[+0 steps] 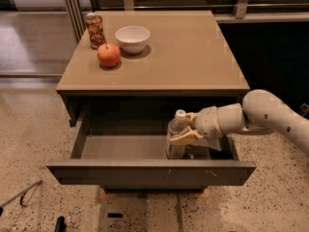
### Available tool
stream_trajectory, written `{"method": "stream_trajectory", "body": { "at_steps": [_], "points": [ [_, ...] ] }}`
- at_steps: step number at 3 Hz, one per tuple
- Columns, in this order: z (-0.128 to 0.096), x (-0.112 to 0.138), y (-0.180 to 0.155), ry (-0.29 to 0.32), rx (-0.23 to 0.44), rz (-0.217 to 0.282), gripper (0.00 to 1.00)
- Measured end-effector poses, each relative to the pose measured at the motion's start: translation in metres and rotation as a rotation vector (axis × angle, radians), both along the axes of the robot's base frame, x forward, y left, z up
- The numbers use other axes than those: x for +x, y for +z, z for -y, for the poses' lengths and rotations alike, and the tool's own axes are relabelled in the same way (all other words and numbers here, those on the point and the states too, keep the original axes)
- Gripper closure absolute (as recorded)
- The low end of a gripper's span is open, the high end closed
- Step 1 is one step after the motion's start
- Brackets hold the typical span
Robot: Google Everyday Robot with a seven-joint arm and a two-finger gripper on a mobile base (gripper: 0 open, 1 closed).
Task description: Place blue plastic bottle into top drawer
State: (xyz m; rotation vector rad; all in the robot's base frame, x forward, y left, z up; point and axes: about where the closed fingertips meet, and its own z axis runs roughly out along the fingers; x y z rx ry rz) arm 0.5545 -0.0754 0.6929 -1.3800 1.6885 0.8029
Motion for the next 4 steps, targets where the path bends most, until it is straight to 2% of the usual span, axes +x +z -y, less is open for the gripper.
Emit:
{"method": "stream_trajectory", "body": {
  "at_steps": [1, 2, 3, 4],
  "points": [
    [0.0, 0.0, 0.0, 0.0, 0.0, 0.0, 0.81],
    [-0.0001, 0.0, 0.0, 0.0, 0.0, 0.0, 0.58],
    [-0.0001, 0.0, 0.0, 0.0, 0.0, 0.0, 0.27],
    [-0.0001, 0.0, 0.0, 0.0, 0.0, 0.0, 0.04]
  ]
}}
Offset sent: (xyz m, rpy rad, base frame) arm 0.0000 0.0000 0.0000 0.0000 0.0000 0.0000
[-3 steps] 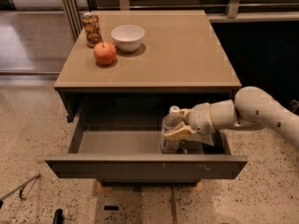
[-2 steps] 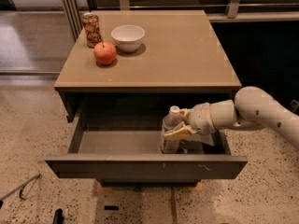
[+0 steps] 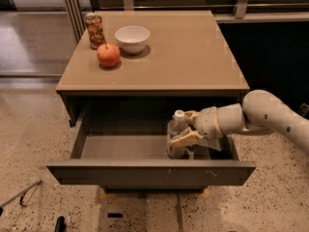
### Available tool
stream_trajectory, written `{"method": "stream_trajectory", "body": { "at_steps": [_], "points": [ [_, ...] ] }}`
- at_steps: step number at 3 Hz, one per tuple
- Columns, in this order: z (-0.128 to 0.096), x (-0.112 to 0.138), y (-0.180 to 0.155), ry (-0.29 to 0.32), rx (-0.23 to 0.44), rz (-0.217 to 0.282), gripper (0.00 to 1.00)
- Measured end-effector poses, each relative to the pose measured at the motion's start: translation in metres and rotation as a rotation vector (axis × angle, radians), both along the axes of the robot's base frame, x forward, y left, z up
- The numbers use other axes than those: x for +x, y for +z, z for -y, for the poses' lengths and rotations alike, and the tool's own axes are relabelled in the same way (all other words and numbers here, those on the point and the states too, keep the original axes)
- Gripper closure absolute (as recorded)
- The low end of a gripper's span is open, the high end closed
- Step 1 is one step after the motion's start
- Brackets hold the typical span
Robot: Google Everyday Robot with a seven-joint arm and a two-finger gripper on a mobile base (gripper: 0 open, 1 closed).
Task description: Place blue plastic bottle into top drawer
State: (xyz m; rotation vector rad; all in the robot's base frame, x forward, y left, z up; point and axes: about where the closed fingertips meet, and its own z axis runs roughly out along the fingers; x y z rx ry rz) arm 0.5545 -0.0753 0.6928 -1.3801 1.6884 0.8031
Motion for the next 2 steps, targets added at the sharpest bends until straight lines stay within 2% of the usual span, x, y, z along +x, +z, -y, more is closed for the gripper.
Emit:
{"method": "stream_trajectory", "body": {
  "at_steps": [2],
  "points": [
    [-0.0001, 0.0, 0.0, 0.0, 0.0, 0.0, 0.0]
  ]
}}
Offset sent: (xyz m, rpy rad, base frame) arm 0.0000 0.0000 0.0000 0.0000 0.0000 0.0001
